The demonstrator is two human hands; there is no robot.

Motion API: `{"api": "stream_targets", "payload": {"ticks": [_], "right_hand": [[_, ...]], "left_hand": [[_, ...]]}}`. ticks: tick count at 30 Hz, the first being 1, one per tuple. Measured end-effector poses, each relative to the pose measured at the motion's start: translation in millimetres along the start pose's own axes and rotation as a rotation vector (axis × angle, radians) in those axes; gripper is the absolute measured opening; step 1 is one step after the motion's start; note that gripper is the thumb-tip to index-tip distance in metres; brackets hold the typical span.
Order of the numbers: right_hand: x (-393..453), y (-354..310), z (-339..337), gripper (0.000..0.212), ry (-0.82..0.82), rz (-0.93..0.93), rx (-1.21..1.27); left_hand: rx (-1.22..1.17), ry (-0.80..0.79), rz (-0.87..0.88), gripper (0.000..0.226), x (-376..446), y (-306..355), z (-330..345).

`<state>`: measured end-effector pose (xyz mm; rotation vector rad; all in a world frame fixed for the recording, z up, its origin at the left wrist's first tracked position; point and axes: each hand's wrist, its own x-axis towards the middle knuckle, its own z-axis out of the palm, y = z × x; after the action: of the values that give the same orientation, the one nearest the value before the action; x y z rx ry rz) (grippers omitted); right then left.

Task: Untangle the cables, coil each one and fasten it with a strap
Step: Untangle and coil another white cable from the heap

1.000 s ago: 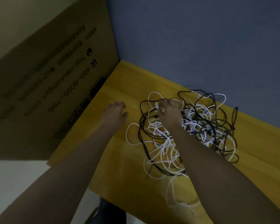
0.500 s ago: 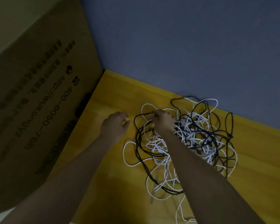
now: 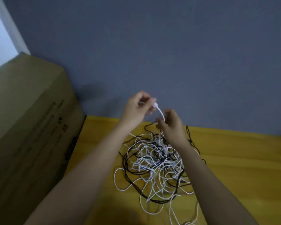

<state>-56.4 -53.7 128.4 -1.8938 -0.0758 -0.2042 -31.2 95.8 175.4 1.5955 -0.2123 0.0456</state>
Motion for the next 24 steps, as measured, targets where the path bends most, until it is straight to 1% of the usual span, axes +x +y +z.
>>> {"api": "stream_targets", "payload": {"ticks": [1, 2, 4, 5, 6, 7, 9, 11, 13, 14, 16, 17, 19, 21, 24], "right_hand": [[-5.5, 2.4, -4.6, 0.015, -0.008, 0.037, 0.009], [-11.6, 10.5, -9.5, 0.019, -0.034, 0.082, -0.031], [-22.7, 25.1, -21.6, 0.027, -0.064, 0.185, -0.082], [-23.6, 27.3, -29.9, 0.029, -0.026, 0.234, -0.080], [-20.8, 24.7, -39.8, 0.030, 0.060, 0.250, -0.085], [-15.2, 16.1, -51.6, 0.029, 0.173, 0.226, -0.095], [0.1, -21.3, -79.1, 0.027, 0.410, 0.100, -0.141], [15.3, -73.6, -108.6, 0.024, 0.539, -0.071, -0.194], [29.7, -125.0, -136.3, 0.024, 0.622, -0.219, -0.260], [36.9, -147.6, -148.6, 0.029, 0.671, -0.280, -0.276], [47.8, -175.4, -169.7, 0.040, 0.749, -0.364, -0.284], [49.9, -181.2, -177.2, 0.042, 0.769, -0.371, -0.294], [48.9, -180.0, -189.6, 0.043, 0.760, -0.321, -0.341], [42.5, -184.4, -203.3, 0.045, 0.768, -0.296, -0.392], [34.5, -223.2, -229.0, 0.048, 0.880, -0.352, -0.428]], "left_hand": [[-0.085, 0.025, 0.022, 0.019, 3.6, 15.1, 0.1], [-0.120, 0.039, 0.045, 0.019, 7.3, 28.9, -0.5], [-0.150, 0.013, 0.066, 0.020, 14.5, 46.4, 0.0], [-0.158, -0.018, 0.049, 0.020, 16.3, 51.1, 1.4], [-0.162, -0.060, 0.019, 0.021, 16.7, 54.6, 3.3], [-0.165, -0.098, -0.012, 0.022, 17.1, 55.7, 5.9], [-0.140, -0.180, -0.029, 0.025, 18.1, 61.2, 15.4], [-0.070, -0.255, 0.025, 0.024, 22.0, 76.1, 30.3], [0.032, -0.299, 0.135, 0.021, 28.3, 101.8, 48.2], [0.087, -0.307, 0.195, 0.021, 32.8, 117.4, 57.4], [0.179, -0.313, 0.300, 0.030, 41.4, 146.6, 75.0], [0.202, -0.321, 0.333, 0.032, 44.2, 156.6, 83.1], [0.224, -0.371, 0.354, 0.026, 43.4, 170.1, 96.3], [0.248, -0.430, 0.380, 0.031, 38.7, 175.6, 106.8], [0.086, -0.467, 0.526, 0.027, 31.5, 195.7, 122.3]]}}
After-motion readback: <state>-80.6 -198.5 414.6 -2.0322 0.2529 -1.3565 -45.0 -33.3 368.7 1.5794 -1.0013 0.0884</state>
